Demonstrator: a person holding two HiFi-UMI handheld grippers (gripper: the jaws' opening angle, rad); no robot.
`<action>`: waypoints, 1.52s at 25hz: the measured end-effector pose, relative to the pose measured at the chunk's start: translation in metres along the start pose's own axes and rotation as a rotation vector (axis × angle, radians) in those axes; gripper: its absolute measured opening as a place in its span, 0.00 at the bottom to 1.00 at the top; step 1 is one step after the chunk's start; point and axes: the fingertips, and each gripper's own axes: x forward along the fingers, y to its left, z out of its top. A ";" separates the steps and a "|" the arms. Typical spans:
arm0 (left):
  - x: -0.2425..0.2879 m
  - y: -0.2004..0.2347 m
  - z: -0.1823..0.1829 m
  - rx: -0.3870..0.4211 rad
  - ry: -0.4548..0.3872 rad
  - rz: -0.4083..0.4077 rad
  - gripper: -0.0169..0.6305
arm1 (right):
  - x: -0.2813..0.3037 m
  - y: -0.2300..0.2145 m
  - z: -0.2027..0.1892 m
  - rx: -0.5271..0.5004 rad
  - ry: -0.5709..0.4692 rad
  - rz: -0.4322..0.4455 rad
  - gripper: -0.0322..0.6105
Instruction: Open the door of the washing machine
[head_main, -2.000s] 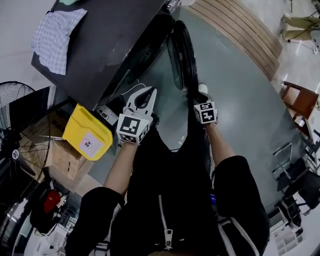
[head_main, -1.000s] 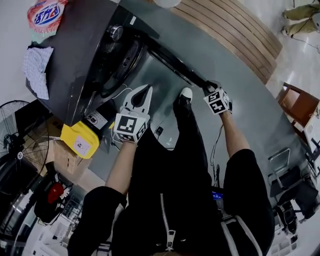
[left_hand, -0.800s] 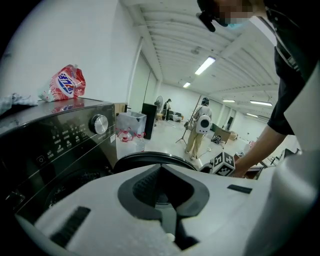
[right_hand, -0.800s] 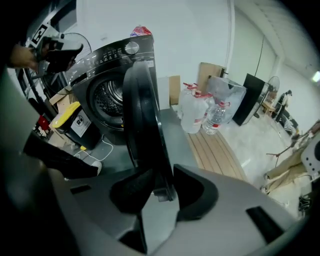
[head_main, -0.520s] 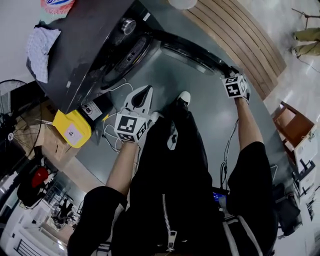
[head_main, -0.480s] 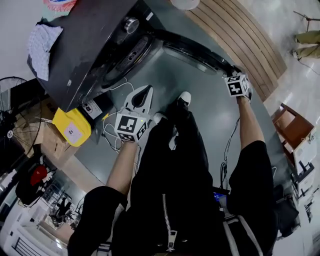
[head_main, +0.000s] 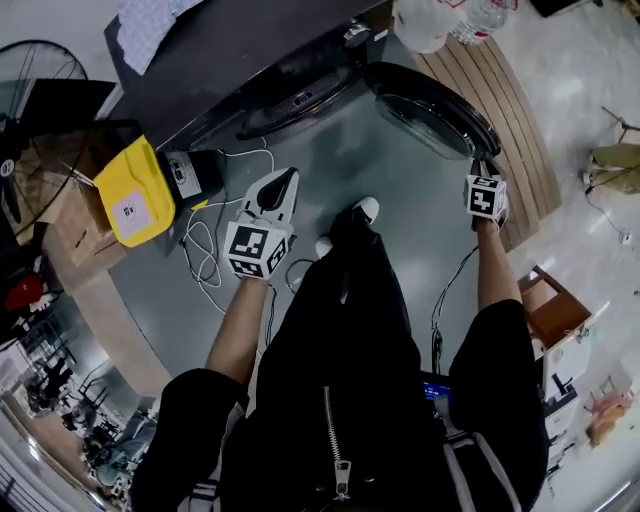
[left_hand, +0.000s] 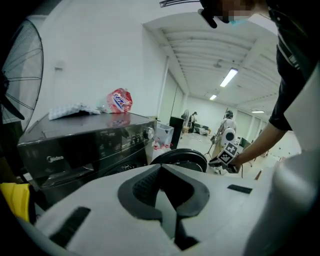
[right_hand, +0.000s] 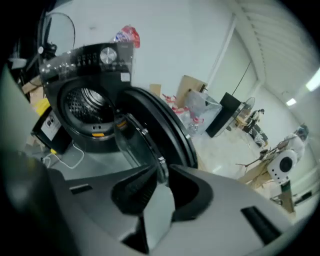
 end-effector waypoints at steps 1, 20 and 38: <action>-0.013 0.003 0.002 -0.005 -0.014 0.014 0.04 | -0.013 0.019 0.013 0.026 -0.044 0.027 0.14; -0.186 0.009 0.083 0.053 -0.283 0.154 0.04 | -0.339 0.273 0.230 0.004 -0.760 0.520 0.04; -0.233 -0.005 0.099 0.100 -0.346 0.154 0.04 | -0.433 0.303 0.221 -0.006 -0.885 0.592 0.04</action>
